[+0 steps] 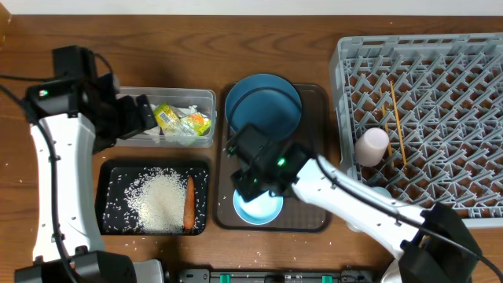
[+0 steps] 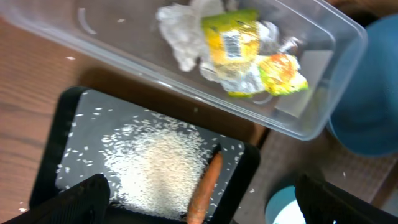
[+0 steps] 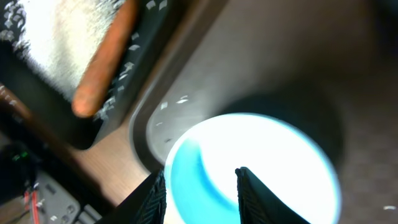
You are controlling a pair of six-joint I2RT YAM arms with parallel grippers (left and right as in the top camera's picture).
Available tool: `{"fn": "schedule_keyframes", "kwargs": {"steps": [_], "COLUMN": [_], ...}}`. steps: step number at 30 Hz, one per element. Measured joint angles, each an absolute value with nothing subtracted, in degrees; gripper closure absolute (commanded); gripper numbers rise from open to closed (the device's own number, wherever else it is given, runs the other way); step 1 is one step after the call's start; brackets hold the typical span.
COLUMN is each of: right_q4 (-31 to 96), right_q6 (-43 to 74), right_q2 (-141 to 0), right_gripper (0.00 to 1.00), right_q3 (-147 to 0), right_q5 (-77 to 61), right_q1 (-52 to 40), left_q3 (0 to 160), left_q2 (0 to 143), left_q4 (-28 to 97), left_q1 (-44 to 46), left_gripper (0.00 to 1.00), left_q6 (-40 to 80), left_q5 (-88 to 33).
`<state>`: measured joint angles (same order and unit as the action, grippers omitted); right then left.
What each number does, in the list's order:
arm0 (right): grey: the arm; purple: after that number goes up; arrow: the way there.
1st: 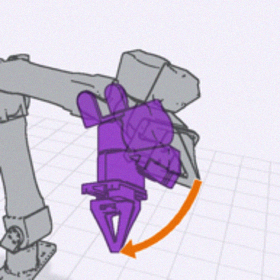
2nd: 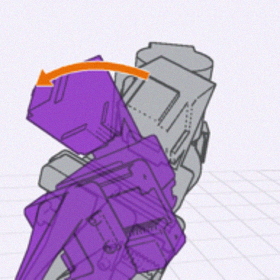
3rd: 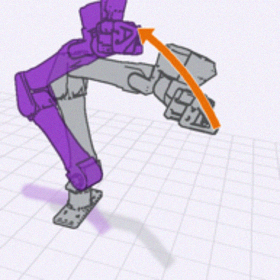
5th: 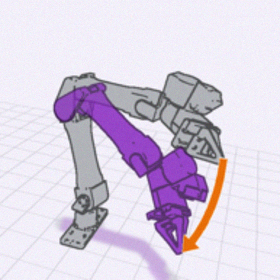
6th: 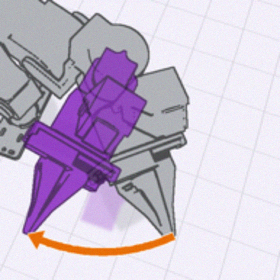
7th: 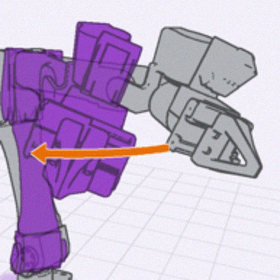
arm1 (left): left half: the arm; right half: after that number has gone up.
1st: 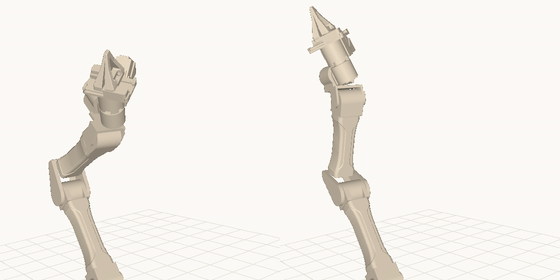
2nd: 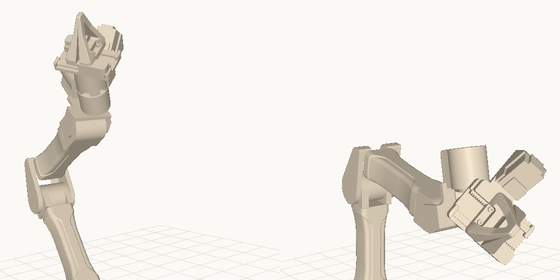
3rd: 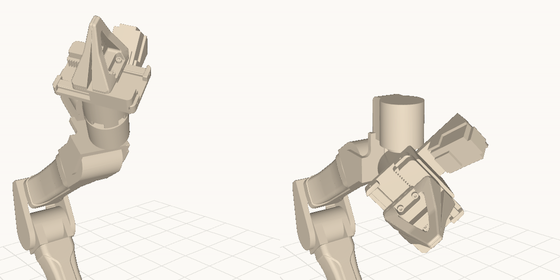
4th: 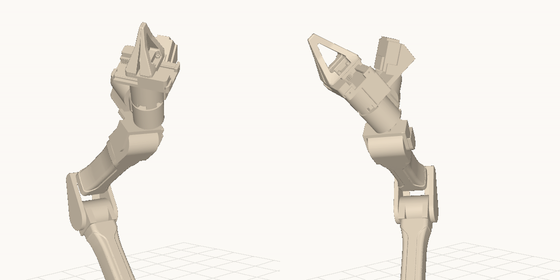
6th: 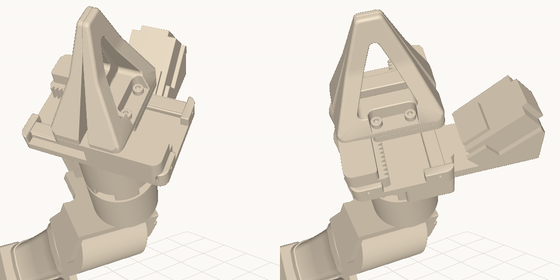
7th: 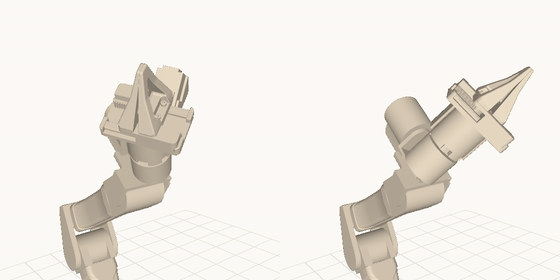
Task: Sort waste into correct bins and load items into the dishwasher rack
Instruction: 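Move the right gripper down-left to the light-blue bowl on the tray, then grasp the rim of the light-blue bowl with the right gripper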
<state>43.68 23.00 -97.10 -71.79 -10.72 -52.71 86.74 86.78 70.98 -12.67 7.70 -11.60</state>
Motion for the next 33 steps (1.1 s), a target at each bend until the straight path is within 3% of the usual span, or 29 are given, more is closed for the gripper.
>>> {"fn": "schedule_keyframes", "kwargs": {"steps": [15,33], "right_q4": [44.6,37.85], "right_q6": [29.3,32.67], "right_q2": [-97.1,-97.1], "right_gripper": [0.62,0.6], "right_q3": [-71.77,-63.9], "right_q5": [-0.84,4.58], "right_q1": [-65.84,-67.68], "left_q3": [86.74,86.74], "left_q2": [86.78,86.78], "left_q4": [71.13,71.13], "left_q1": [-14.96,-14.96], "left_gripper": [0.03,0.03], "left_q6": [7.68,7.68], "left_q5": [-11.6,-11.57]}}
